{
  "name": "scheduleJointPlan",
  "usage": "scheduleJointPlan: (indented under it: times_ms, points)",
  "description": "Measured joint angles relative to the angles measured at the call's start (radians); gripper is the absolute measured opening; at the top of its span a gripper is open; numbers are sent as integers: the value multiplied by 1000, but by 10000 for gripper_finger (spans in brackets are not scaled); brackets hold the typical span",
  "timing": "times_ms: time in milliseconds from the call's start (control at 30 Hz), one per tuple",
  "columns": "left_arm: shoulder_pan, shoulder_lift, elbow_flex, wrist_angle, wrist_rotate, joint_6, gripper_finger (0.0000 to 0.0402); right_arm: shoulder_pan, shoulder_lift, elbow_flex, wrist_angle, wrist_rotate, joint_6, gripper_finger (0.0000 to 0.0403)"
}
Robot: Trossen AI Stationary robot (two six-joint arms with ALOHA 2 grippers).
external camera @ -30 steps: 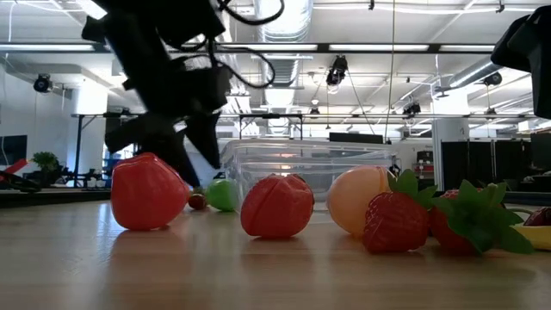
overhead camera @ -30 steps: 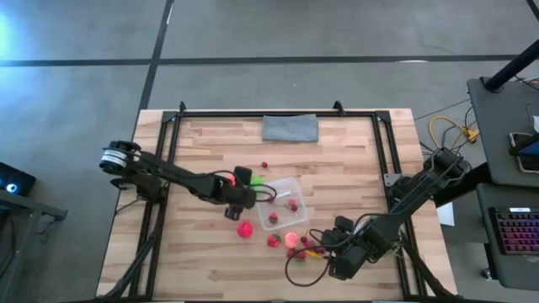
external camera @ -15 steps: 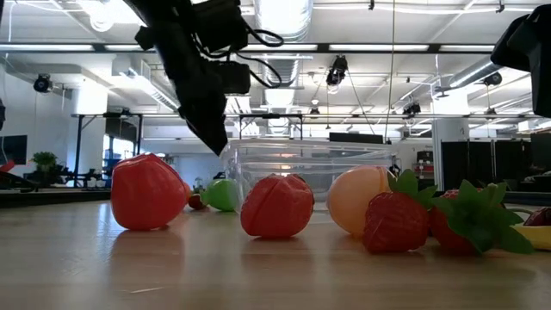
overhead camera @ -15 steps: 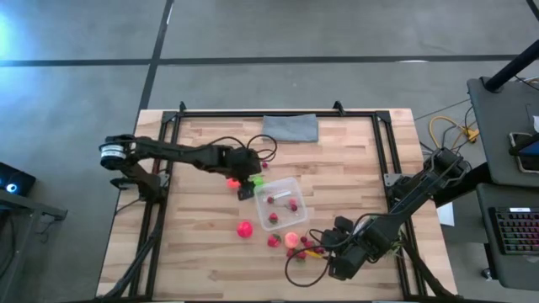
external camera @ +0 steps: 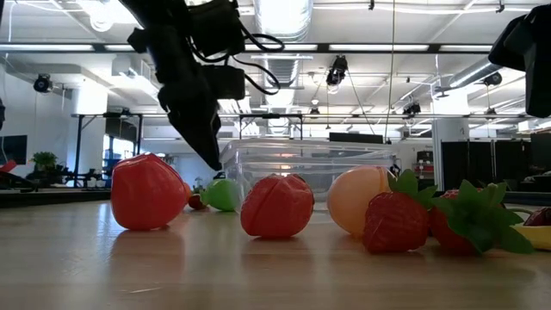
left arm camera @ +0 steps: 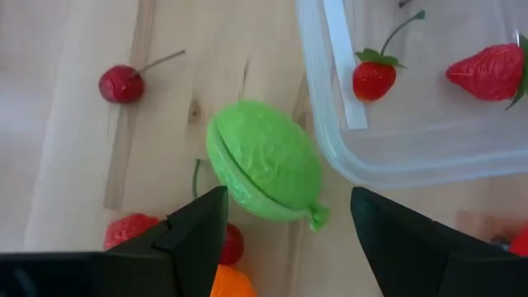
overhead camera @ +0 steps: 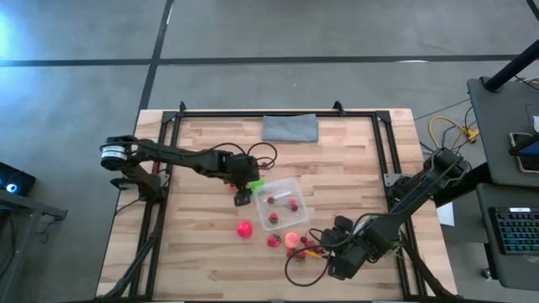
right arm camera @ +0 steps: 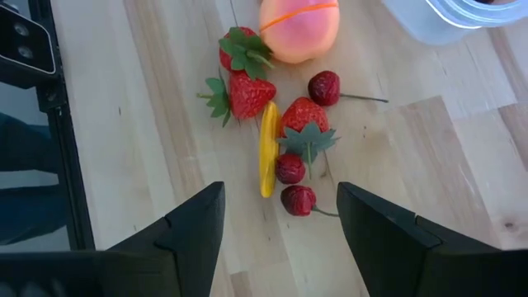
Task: Pick and placing Produce into tupperware
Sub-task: Put the green melon into the transparent container
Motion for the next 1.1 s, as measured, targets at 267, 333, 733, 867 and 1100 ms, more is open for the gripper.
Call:
scheduleJointPlan:
  times_ms: [267, 333, 733, 867, 1100]
  points:
    - [-15, 58, 2, 76, -10, -18, 242, 0, 0, -3, 7, 8, 0, 226]
    - [-15, 72, 4, 65, -21, -19, 242, 0, 0, -3, 9, 8, 0, 226]
    - [-14, 77, 6, 73, -56, -98, 242, 0, 0, -3, 15, 26, 3, 226]
    - [-14, 75, 6, 95, -65, -90, 242, 0, 0, -3, 14, 34, 2, 226]
    - [-29, 75, 6, 158, -84, 12, 252, 0, 0, -3, 15, 50, 3, 226]
